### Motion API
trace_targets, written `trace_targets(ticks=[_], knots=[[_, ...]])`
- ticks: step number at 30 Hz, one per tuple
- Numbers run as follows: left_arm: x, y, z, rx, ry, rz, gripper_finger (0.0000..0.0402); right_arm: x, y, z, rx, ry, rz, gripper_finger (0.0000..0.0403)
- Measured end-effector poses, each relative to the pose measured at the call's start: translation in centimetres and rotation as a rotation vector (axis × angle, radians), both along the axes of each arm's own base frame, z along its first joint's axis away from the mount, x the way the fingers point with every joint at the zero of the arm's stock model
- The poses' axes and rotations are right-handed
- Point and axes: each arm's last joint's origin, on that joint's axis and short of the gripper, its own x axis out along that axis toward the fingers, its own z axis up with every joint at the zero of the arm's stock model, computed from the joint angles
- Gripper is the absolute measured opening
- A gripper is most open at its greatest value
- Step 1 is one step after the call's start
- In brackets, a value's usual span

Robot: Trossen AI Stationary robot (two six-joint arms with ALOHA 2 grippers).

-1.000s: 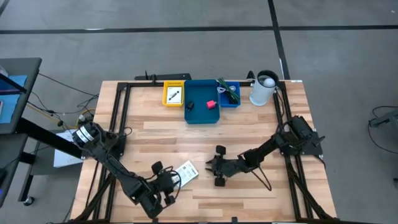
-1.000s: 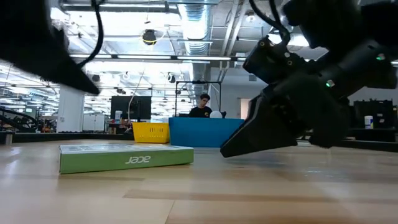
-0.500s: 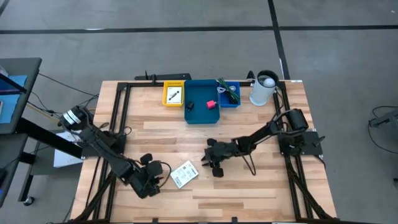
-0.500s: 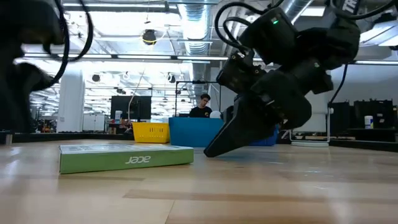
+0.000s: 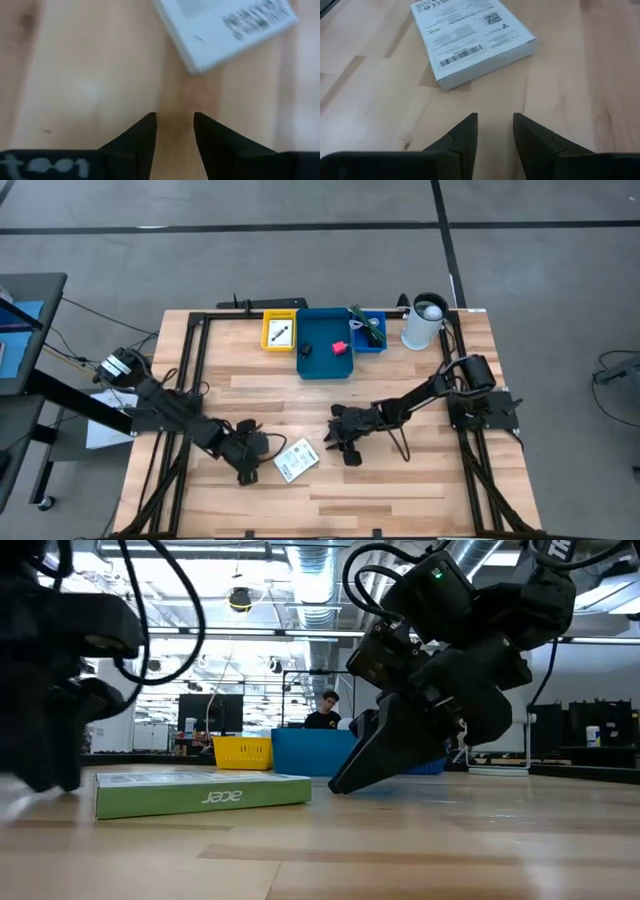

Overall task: Pick and place items into bin
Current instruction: Put the card reader box into the yellow basket

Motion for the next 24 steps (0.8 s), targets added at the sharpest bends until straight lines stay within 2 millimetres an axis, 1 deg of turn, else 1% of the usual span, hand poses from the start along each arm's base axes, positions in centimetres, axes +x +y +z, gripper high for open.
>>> trace_targets(ticks=[3,10,16,20,24], knots=[[0.4,0.3,-0.2,0.016,-0.014,0.022,0.0130,0.2,0.2,0.2,0.018,-0.002,0.030,0.0118],[1.5,0.1,-1.2,0.012,-0.062,0.015,0.0130,1.1,1.0,1.1,-0.014,-0.038,0.071,0.0118],[2.1,-0.1,-1.2,-0.016,-0.112,0.008,0.0130,1.5,1.2,1.4,-0.031,0.020,0.074,0.0118],[2.3,-0.2,-1.1,-0.021,-0.135,0.011,0.0130,1.2,1.1,1.0,-0.053,0.077,0.051,0.0118],[2.4,-0.2,-1.1,-0.017,-0.146,0.017,0.0130,1.1,1.0,1.0,-0.064,0.097,0.022,0.0118]])
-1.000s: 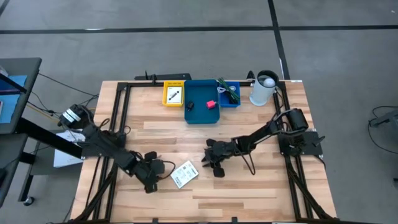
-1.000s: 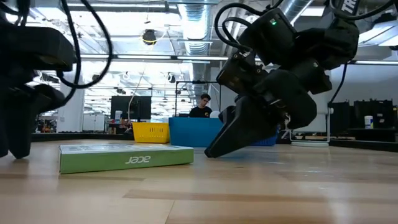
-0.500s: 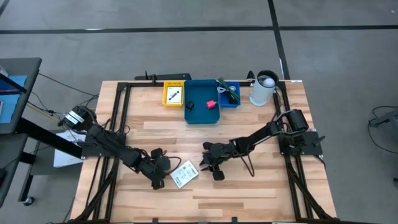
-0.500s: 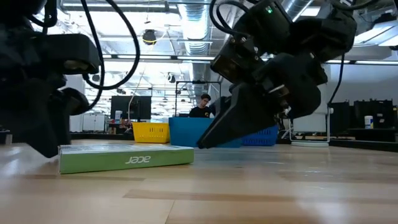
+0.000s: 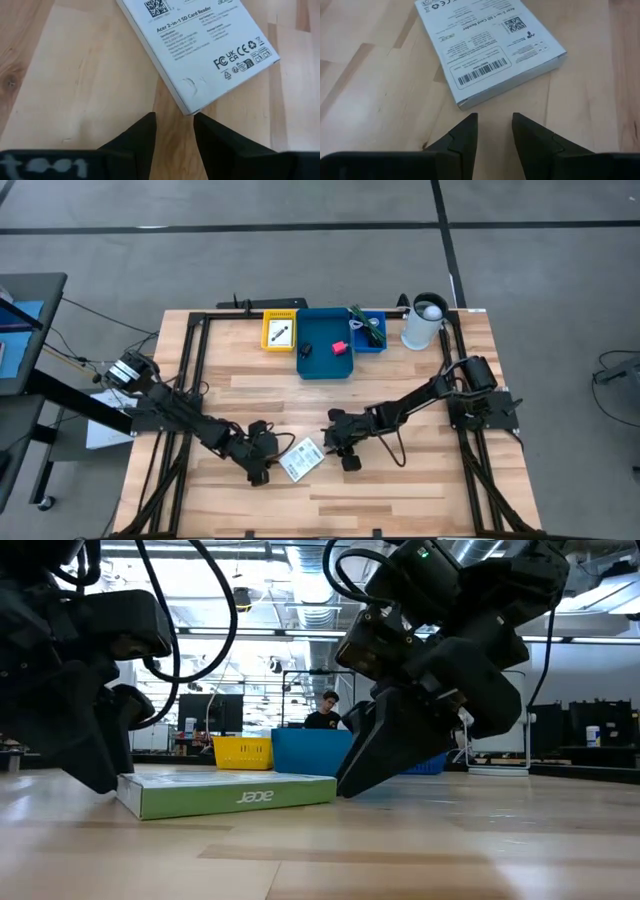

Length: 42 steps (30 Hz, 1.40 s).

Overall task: Pick and place items into bin
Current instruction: Put the card reader box into the yellow basket

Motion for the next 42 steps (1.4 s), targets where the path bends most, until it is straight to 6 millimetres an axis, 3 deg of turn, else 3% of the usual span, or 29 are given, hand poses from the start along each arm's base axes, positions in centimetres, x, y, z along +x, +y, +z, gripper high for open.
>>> trace_targets(ticks=[11,42], knots=[[1.4,-0.3,1.1,0.034,-0.148,-0.047,0.0130,0.0,0.0,0.0,0.004,-0.010,0.000,0.0118],[2.7,0.2,2.3,0.085,-0.233,-0.068,0.0130,-0.1,-0.1,-0.1,-0.007,-0.006,0.005,0.0118]])
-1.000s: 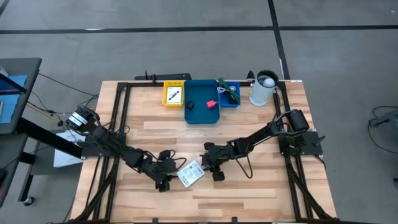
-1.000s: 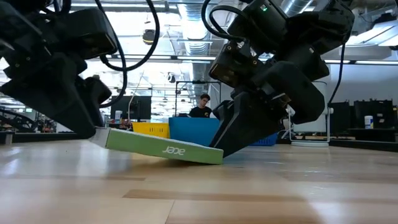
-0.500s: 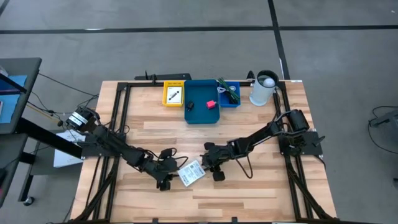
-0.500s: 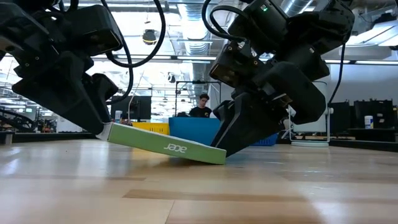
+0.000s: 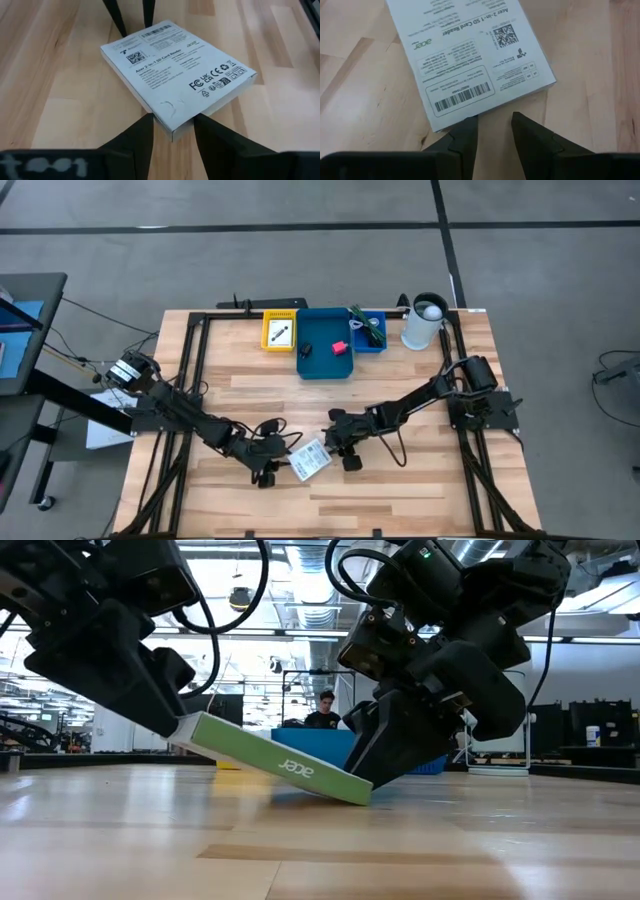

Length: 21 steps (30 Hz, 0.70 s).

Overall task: Pick and place items into bin
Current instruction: Put the card reader box into the yellow basket

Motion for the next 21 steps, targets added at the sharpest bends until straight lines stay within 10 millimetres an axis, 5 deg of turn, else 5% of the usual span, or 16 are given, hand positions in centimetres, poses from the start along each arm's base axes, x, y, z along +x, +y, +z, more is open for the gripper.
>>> trace_targets(ticks=[21], knots=[[0.7,0.0,2.8,0.018,-0.199,-0.021,0.0130,0.0,0.0,0.0,-0.002,0.015,-0.011,0.0118]])
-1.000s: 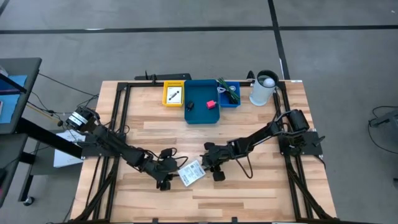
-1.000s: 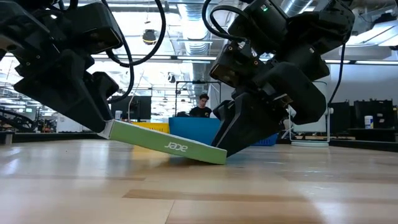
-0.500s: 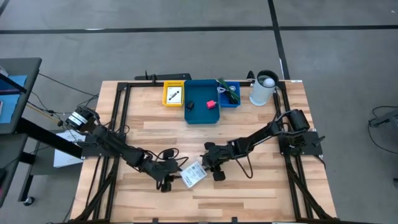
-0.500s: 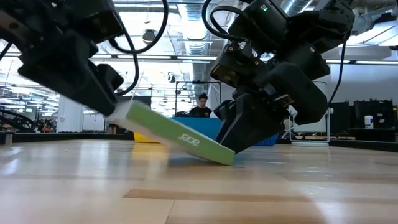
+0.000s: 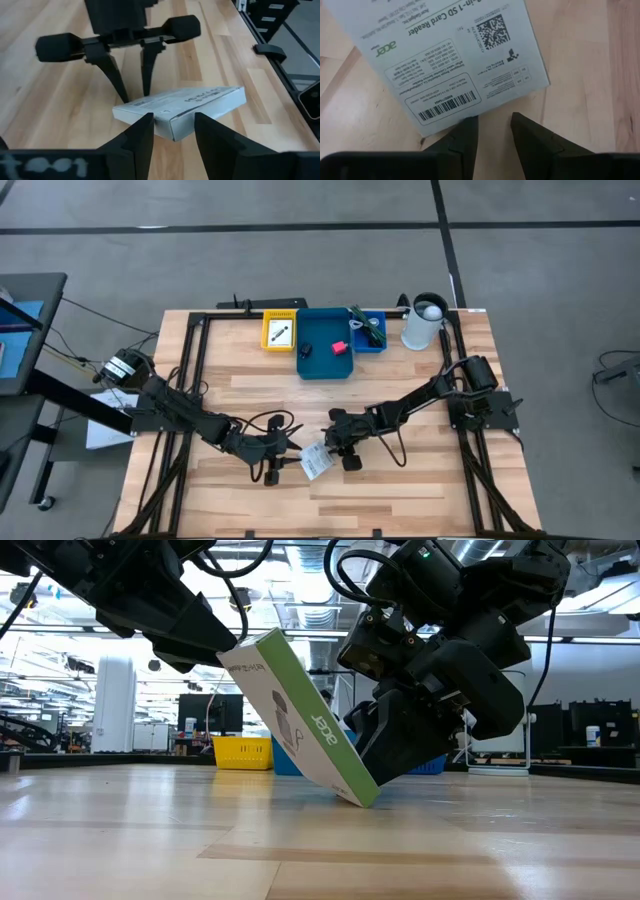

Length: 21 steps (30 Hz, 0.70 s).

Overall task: Pick and place items into bin
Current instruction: Put the card reader box into the yellow basket

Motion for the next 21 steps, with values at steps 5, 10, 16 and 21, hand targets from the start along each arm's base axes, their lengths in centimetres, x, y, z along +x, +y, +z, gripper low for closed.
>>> trace_targets(ticks=[5,10,16,21], knots=[[-0.05,0.07,-0.05,0.018,0.002,0.005,0.0130,0.00,0.00,-0.01,-0.001,-0.001,0.001,0.0118],[0.07,0.29,-0.01,0.018,-0.001,0.005,0.0130,0.01,0.00,-0.02,-0.001,-0.003,0.003,0.0118],[0.22,0.54,0.04,0.018,-0.006,0.008,0.0130,0.01,0.01,-0.02,-0.006,-0.008,0.009,0.0118],[0.26,0.56,0.09,0.030,-0.015,0.002,0.0130,0.05,0.01,-0.01,-0.004,-0.017,0.010,0.0118]])
